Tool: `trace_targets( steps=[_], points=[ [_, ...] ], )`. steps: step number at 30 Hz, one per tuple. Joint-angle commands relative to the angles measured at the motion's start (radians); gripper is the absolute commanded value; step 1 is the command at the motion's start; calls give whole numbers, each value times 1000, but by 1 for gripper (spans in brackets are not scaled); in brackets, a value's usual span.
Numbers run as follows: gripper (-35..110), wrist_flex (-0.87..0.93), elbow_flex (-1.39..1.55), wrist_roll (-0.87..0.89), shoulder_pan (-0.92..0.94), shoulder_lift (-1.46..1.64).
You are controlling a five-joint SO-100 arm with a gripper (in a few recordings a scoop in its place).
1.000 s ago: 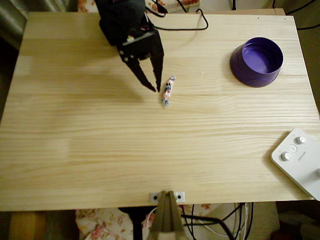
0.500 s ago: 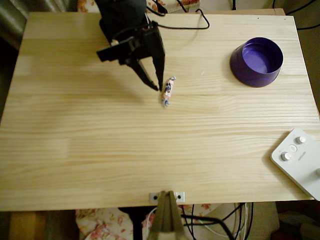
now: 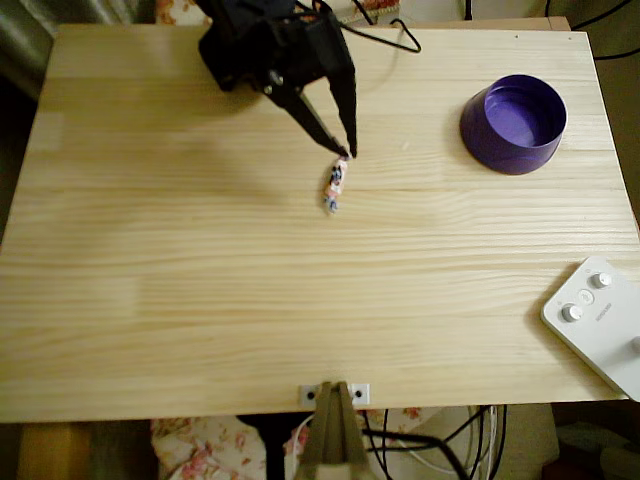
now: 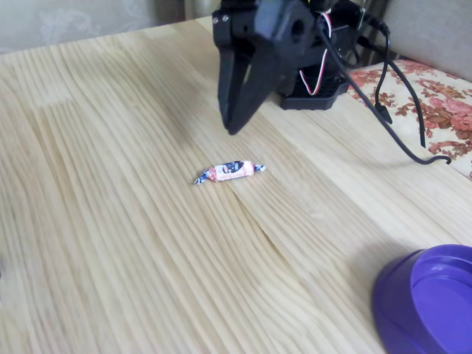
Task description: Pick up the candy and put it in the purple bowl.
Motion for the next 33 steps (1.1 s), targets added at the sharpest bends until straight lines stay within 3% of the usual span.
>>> trace_targets(
  steps=[1,7,9,13,17,22,27,33],
  points=[
    [-1,-25,-91,48,-49,26],
    [-1,-6,-138,64,-129,57],
    [-1,75,-212,144,-158,0],
    [-1,167,-348,101,-195,-104],
    [1,207,-403,163,-141,-199],
    [20,222,-520,221,-141,-472],
    [20,250,-549,318,-28,-709],
    [20,207,-558,302,51,-914]
  ],
)
